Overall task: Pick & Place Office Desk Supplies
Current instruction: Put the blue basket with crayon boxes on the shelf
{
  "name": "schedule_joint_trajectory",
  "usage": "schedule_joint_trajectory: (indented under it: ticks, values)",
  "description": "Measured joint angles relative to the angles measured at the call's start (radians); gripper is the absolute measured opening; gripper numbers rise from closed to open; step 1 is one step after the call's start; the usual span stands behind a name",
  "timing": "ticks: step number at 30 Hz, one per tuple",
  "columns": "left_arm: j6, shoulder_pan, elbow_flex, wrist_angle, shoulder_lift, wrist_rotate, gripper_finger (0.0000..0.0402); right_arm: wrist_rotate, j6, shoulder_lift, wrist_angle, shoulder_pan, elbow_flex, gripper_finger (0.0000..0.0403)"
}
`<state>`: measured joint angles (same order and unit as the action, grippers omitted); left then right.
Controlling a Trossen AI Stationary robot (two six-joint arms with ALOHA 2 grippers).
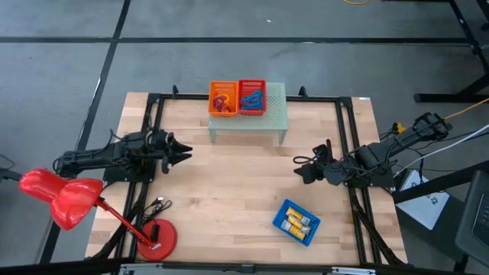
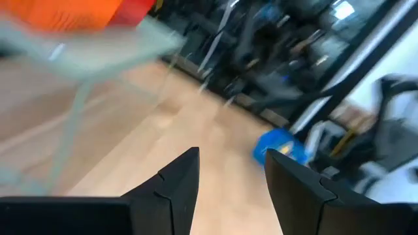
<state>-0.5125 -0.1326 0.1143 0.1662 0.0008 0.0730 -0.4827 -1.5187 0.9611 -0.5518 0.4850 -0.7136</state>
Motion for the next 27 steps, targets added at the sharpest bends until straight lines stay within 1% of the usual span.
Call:
schedule_joint_trajectory:
  ticks: [1, 3, 8, 13, 16, 20, 22, 24, 27]
  values:
    - [0.010, 0.000, -0.020, 0.009, 0.000, -0.017, 0.0168, -0.005, -0.001, 0.000, -0.001, 0.000, 0.000, 0.0123]
    - [0.018, 0.000, -0.046, -0.032, 0.000, -0.028, 0.0168, -0.011, -0.001, 0.000, -0.002, 0.000, 0.000, 0.0123]
    - [0.040, 0.000, -0.051, -0.051, 0.045, -0.029, 0.0168, 0.000, -0.015, 0.001, -0.014, 0.000, 0.000, 0.0124]
    - [0.019, 0.000, -0.052, -0.048, 0.047, -0.029, 0.0168, 0.008, 0.014, 0.001, -0.014, 0.000, 0.000, 0.0124]
    - [-0.016, 0.000, -0.052, -0.044, 0.050, -0.033, 0.0168, 0.099, 0.072, 0.007, -0.028, 0.000, -0.001, 0.0124]
    - [-0.023, 0.000, -0.053, -0.039, 0.057, -0.056, 0.0168, 0.307, 0.115, 0.074, -0.071, 0.000, -0.001, 0.0124]
    - [-0.023, 0.000, -0.053, -0.039, 0.057, -0.068, 0.0168, 0.413, 0.150, 0.126, -0.039, 0.003, -0.001, 0.0123]
    - [-0.023, 0.000, -0.053, -0.039, 0.058, -0.072, 0.0168, 0.486, 0.180, 0.180, 0.033, 0.011, -0.001, 0.0123]
    - [-0.023, 0.000, -0.054, -0.043, 0.058, -0.073, 0.0168, 0.517, 0.203, 0.242, 0.164, 0.041, -0.001, 0.0123]
